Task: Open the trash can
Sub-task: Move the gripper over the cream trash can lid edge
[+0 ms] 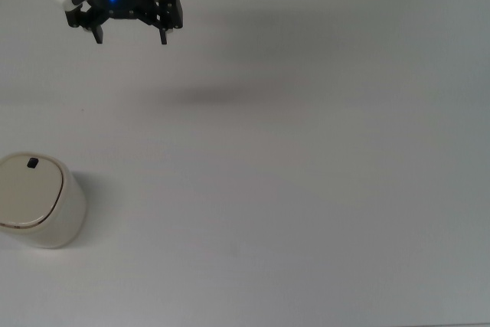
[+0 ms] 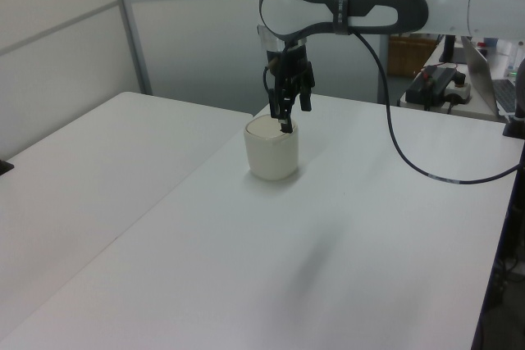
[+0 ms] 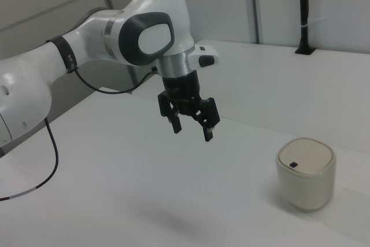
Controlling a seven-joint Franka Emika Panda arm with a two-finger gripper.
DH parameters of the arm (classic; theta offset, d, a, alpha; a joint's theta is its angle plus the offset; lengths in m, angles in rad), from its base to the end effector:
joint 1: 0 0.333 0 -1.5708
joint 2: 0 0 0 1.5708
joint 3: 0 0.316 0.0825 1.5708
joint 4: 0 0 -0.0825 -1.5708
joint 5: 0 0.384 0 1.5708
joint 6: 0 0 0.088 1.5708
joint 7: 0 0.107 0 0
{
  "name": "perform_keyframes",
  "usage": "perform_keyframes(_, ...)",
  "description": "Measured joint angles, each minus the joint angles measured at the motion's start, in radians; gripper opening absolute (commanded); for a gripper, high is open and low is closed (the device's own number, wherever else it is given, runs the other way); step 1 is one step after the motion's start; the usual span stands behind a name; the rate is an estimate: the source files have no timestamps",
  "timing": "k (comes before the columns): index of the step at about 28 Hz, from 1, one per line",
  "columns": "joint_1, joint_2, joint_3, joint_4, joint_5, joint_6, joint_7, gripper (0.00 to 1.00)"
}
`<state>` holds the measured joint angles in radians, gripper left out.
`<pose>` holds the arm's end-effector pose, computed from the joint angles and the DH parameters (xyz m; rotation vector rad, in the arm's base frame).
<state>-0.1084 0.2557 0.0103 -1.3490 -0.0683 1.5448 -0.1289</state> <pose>0.6239 -0.0697 0.5755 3.0810 0.0475 -0.1032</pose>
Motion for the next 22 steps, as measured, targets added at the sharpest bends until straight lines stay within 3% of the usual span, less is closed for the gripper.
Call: perform_keyframes(22,-0.015,0.0,-0.015,0.0,0.0,0.06,0.0,1.0)
